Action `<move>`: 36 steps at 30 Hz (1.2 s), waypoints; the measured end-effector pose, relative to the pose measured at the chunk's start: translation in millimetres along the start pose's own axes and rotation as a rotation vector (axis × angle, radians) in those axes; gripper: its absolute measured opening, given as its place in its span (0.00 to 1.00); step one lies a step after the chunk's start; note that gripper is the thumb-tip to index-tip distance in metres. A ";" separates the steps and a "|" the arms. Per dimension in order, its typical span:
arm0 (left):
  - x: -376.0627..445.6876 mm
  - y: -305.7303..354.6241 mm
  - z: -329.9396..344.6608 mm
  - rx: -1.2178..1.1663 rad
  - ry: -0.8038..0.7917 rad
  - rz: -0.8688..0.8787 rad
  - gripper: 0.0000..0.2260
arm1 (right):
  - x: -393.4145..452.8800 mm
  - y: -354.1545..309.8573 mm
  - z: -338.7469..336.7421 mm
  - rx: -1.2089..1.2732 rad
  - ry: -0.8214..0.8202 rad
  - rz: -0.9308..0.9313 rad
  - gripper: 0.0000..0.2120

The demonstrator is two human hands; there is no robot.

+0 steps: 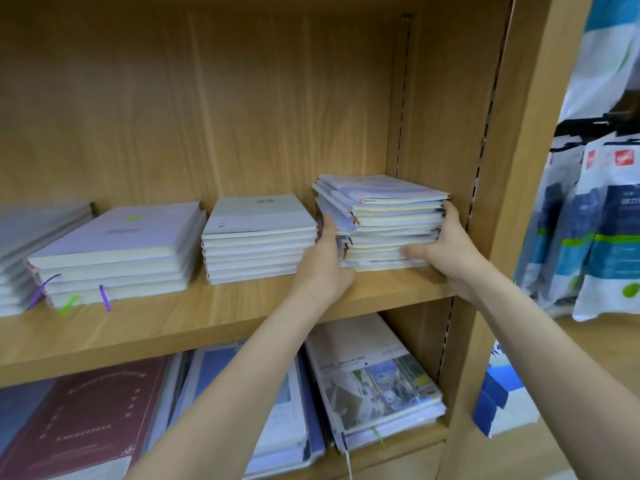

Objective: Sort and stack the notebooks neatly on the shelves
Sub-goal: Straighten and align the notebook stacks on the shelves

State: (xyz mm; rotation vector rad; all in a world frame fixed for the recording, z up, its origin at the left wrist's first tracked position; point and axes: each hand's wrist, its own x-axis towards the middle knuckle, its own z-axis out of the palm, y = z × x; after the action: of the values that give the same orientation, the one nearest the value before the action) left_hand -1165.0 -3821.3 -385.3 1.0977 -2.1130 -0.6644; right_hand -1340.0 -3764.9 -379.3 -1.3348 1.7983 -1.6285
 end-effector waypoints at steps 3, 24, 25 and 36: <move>-8.3 2.1 -3.1 -0.003 0.005 0.037 0.39 | -8.9 -1.4 -2.5 0.031 -0.024 0.008 0.49; -55.5 3.2 -17.9 0.010 0.083 -0.012 0.14 | -63.2 9.4 -23.4 -0.114 -0.079 0.022 0.28; -55.4 3.4 -16.7 -0.002 0.094 -0.017 0.14 | -62.8 8.1 -23.9 -0.132 -0.080 0.014 0.27; -66.3 -0.4 -5.8 -0.029 0.148 0.049 0.08 | -58.0 -4.3 -28.6 -0.404 -0.129 0.017 0.26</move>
State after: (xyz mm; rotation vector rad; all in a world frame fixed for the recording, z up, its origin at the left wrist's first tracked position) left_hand -1131.8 -3766.3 -402.8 1.0428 -1.9916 -0.5711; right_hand -1332.7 -3700.8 -385.9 -1.5436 2.1245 -1.1763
